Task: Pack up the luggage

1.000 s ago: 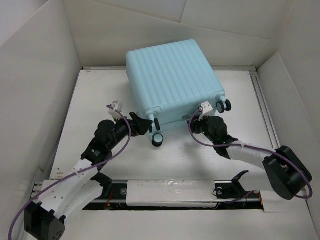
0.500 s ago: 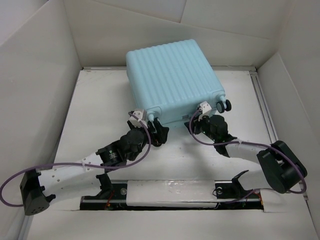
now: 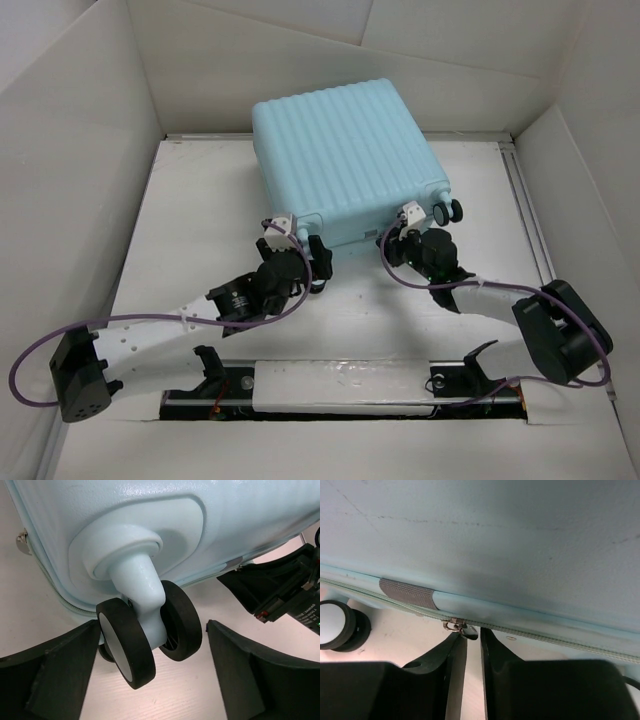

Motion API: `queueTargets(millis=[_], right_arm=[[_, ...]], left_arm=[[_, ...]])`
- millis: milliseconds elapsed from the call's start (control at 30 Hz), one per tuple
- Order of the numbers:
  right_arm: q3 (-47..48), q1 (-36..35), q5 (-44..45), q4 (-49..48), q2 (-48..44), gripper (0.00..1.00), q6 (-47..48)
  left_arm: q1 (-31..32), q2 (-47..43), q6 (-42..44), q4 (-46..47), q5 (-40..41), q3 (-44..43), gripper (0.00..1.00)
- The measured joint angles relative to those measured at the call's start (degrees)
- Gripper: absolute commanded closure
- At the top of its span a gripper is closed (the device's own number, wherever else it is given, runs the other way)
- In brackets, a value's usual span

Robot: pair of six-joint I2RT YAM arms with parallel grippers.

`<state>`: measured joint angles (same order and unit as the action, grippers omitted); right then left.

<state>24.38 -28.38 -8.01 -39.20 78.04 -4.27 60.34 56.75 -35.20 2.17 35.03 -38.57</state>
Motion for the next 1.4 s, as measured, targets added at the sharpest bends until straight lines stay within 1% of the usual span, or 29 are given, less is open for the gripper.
queueTargets(millis=[33, 67, 100, 167, 233, 300, 333, 400, 467, 633, 733, 833, 967, 1033, 1133, 1233, 1367, 1400], right_arm=[[0.0, 0.13, -0.04, -0.11, 0.04, 0.87, -0.09], [0.0, 0.22, -0.11, -0.28, 0.07, 0.91, -0.35], [0.0, 0.2, -0.44, -0.66, 0.07, 0.94, -0.39], [0.0, 0.13, -0.87, -1.22, 0.04, 0.99, -0.55], [0.0, 0.02, -0.83, -1.31, 0.04, 1.0, -0.72], [-0.02, -0.59, -0.46, -1.42, 0.04, 1.0, -0.7], [-0.04, -0.9, -0.24, -1.53, 0.0, 1.0, -0.7], [-0.28, -1.88, 0.57, -1.77, -0.28, 1.0, -0.74], [-1.14, -2.84, 1.9, -2.47, -0.83, 1.0, -0.9], [-2.21, -6.86, 8.39, -2.97, -1.86, 1.0, -1.62], [-2.62, -10.86, 13.88, -3.34, -2.05, 1.0, -2.86], [-2.78, -16.31, 19.06, -3.98, -1.92, 1.0, -4.61], [-2.27, -26.34, 25.2, -5.51, -0.22, 1.0, -6.75], [-0.42, -31.8, 28.68, -6.54, 1.64, 1.0, -7.67], [2.4, -38.16, 33.4, -8.41, 4.96, 1.0, -9.14], [3.72, -42.84, 38.42, -14.19, 9.94, 1.0, -10.88], [5.53, -45.75, 44.3, -27.56, 19.5, 1.0, -14.93], [6.12, -46.03, 45.11, -29.55, 21.29, 1.0, -15.47]], left_arm=[[0.0, 0.07, -0.02, 0.0, 0.04, -0.04, 0.23], [0.0, 0.11, -0.04, 0.02, 0.22, -0.17, 0.25], [0.0, 0.11, 0.0, 0.04, 0.39, -0.35, 0.27], [-0.02, 0.11, 0.02, 0.07, 0.98, -0.83, 0.36], [-0.26, 0.11, 0.22, 0.07, 1.7, -0.96, 0.47], [-0.28, 0.17, 0.39, 0.2, 1.81, -1.03, 0.62], [-0.28, 0.2, 0.37, 0.15, 1.92, -1.07, 0.74], [-0.28, 0.55, 0.46, 0.11, 2.08, -1.38, 0.88], [-0.28, 0.94, 0.52, -0.04, 2.45, -1.75, 1.0], [-0.28, 1.16, 1.18, -0.26, 2.47, -1.97, 1.0], [-0.33, 1.18, 1.77, -0.15, 1.38, -1.99, 1.0], [-0.46, 1.66, 2.1, 0.09, -0.5, -2.45, 1.0], [-0.46, 3.32, 1.7, -0.37, -3.48, -3.41, 1.0], [-0.52, 4.11, 1.09, -1.29, -5.22, -4.52, 1.0], [-0.63, 4.94, -0.9, -1.95, -8.68, -5.7, 1.0], [-0.9, 5.01, -3.58, -2.58, -12.7, -6.4, 1.0], [-1.84, 4.46, -5.99, -3.54, -16.59, -6.51, 1.0], [-2.16, 4.15, -6.03, -4.07, -17.18, -6.51, 1.0]])
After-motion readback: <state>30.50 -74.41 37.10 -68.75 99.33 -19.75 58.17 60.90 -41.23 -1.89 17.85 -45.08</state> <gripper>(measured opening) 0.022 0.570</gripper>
